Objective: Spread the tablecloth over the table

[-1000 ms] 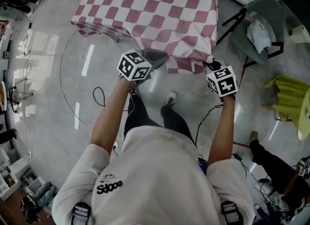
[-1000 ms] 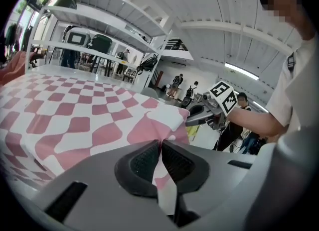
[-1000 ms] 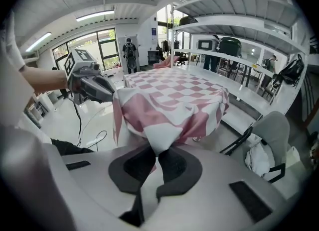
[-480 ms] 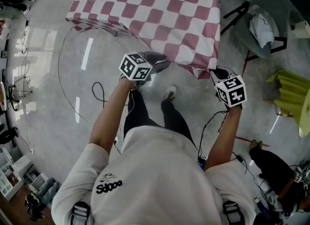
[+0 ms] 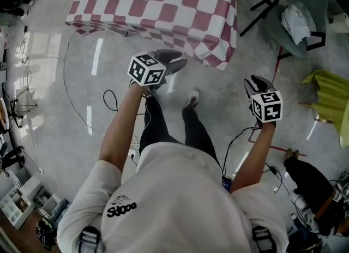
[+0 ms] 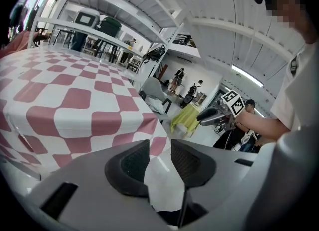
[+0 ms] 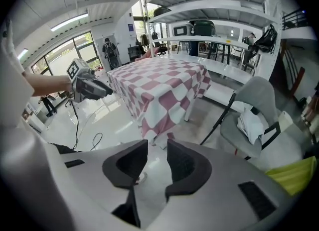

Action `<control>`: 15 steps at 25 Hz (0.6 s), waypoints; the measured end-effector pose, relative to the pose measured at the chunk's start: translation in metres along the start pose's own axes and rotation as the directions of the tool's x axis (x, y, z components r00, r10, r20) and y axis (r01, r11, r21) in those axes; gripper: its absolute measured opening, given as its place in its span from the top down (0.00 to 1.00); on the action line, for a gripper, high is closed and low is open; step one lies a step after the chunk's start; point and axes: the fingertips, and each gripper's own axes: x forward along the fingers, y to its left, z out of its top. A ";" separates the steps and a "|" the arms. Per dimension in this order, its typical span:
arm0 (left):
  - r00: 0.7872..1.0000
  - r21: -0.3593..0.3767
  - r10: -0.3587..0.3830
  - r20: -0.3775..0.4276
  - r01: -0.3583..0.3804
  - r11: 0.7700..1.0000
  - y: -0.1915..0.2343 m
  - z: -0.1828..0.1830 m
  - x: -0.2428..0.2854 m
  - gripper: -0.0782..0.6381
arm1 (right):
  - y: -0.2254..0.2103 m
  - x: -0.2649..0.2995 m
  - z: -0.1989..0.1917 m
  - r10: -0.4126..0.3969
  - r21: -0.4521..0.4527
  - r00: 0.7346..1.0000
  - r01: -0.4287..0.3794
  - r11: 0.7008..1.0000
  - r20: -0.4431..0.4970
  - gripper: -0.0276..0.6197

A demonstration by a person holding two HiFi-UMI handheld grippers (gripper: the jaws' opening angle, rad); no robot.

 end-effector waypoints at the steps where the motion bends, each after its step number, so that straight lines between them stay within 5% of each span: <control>1: 1.000 0.006 0.009 0.006 -0.009 1.000 0.003 0.003 0.001 0.68 | -0.002 0.004 0.004 -0.015 -0.002 1.000 0.015 1.000 0.013 0.74; 8: 0.996 0.046 0.060 0.062 -0.063 0.997 0.023 0.027 0.009 0.69 | -0.011 0.069 0.034 -0.001 0.065 0.991 -0.008 0.998 0.132 0.64; 15: 0.999 0.081 0.045 0.019 -0.047 0.996 0.037 0.011 0.041 0.68 | -0.031 0.151 -0.017 0.066 0.215 0.988 -0.095 0.972 0.140 0.60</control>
